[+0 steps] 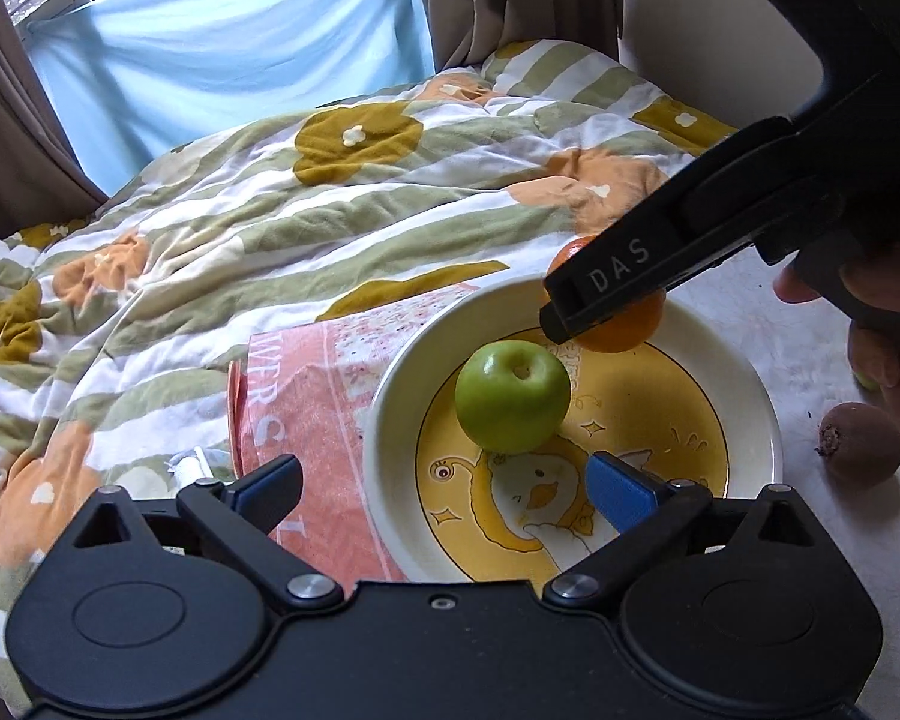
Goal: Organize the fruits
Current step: 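Carry the apple and orange into the duck bowl and release both, then withdraw both tools from the bowl back toward the remaining fruits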
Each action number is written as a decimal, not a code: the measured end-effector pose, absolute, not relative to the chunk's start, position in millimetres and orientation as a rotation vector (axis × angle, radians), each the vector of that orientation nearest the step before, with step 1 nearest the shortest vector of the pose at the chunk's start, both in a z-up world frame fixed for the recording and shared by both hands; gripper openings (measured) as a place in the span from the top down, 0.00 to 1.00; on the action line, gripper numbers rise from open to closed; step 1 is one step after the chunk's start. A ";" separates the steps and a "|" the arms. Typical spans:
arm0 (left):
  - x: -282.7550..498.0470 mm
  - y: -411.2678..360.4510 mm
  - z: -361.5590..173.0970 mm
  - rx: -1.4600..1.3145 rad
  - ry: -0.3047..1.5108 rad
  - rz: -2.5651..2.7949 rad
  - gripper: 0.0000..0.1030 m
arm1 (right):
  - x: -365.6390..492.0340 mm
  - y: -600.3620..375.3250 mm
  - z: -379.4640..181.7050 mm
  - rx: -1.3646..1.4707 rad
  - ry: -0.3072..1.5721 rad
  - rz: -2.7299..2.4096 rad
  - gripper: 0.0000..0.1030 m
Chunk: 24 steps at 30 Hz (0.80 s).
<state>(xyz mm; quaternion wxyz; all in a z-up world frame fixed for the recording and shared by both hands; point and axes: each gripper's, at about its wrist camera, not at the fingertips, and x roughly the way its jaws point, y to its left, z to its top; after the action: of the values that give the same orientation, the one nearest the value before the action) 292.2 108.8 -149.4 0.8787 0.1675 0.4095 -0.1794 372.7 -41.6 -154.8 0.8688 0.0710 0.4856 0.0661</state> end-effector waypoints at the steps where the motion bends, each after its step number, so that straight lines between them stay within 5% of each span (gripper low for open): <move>1: 291.5 109.4 -149.8 0.346 0.856 -0.370 0.01 | 373.1 -40.7 -155.6 0.153 1.012 0.137 0.27; 8: 286.7 112.2 -150.7 0.337 0.852 -0.355 0.01 | 374.6 -36.4 -146.7 0.108 0.943 0.124 0.28; 11: 285.4 113.1 -149.2 0.328 0.851 -0.350 0.01 | 371.7 -40.6 -144.7 0.157 0.924 0.131 0.00; 24: 273.0 112.4 -128.2 0.333 0.818 -0.294 0.01 | 345.2 -47.0 -112.3 0.150 0.853 0.152 0.00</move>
<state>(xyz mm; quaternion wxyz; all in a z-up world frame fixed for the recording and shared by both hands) 273.0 112.4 -128.2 0.8937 0.1604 0.3944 -0.1418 345.2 -47.0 -112.3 0.9048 0.0725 0.4131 0.0734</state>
